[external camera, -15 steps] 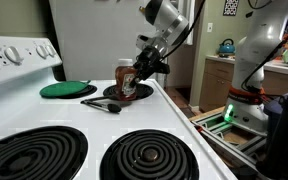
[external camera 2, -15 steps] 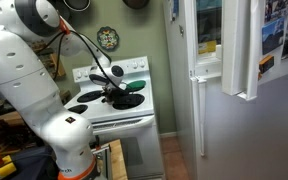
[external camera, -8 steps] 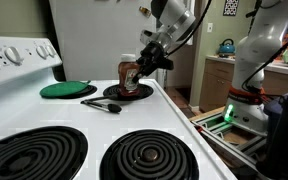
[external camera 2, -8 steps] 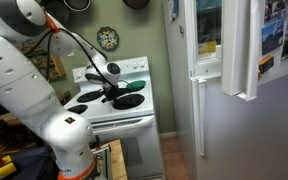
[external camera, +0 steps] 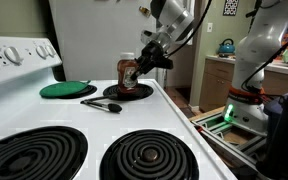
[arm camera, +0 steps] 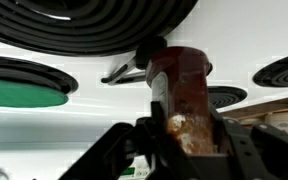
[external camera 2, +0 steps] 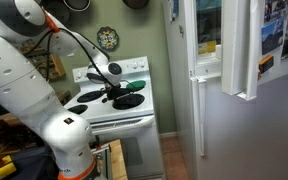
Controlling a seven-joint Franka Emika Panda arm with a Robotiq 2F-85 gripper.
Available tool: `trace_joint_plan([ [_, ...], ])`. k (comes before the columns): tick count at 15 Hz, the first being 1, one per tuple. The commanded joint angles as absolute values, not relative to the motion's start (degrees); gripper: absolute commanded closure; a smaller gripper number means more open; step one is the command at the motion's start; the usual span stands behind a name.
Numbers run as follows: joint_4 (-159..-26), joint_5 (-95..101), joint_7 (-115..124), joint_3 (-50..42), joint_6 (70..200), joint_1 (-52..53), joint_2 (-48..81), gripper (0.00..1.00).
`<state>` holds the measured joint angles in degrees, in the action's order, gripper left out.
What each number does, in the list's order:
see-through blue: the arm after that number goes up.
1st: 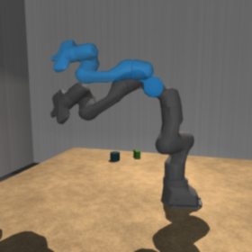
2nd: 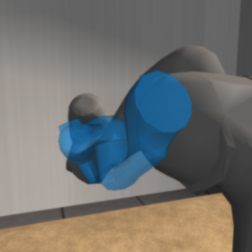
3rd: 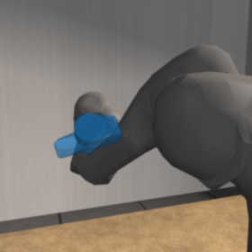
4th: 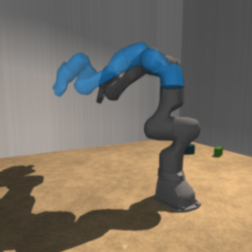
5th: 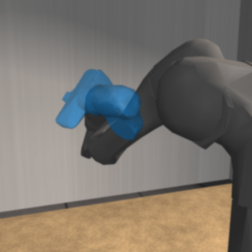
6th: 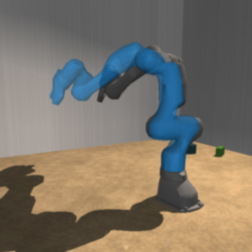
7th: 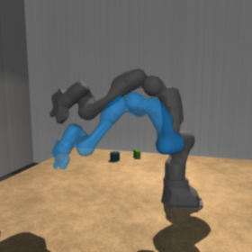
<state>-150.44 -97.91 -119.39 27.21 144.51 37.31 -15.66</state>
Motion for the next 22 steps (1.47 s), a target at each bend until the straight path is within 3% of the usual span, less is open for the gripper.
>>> trace_joint_plan([
  [1, -154.92, -103.53, -113.83, 26.62, 143.24, 34.65, -23.31, 0.81],
  [6, -161.79, -111.44, -108.00, 26.46, 144.46, 30.94, -34.73, 0.81],
  [10, -157.82, -116.85, -107.30, 21.91, 155.38, 33.91, -34.00, 0.81],
  [11, -157.49, -113.55, -108.30, 23.34, 151.87, 32.33, -31.42, 0.81],
  [12, -157.37, -113.79, -108.30, 23.03, 152.56, 32.32, -31.77, 0.56],
  [18, -157.46, -113.79, -108.31, 23.28, 152.53, 32.32, -31.16, 0.56],
  [19, -157.46, -113.79, -108.31, 23.28, 152.53, 32.32, -31.15, 0.81],
  [22, -157.45, -114.85, -108.24, 20.27, 154.81, 31.27, -32.87, 0.81],
])
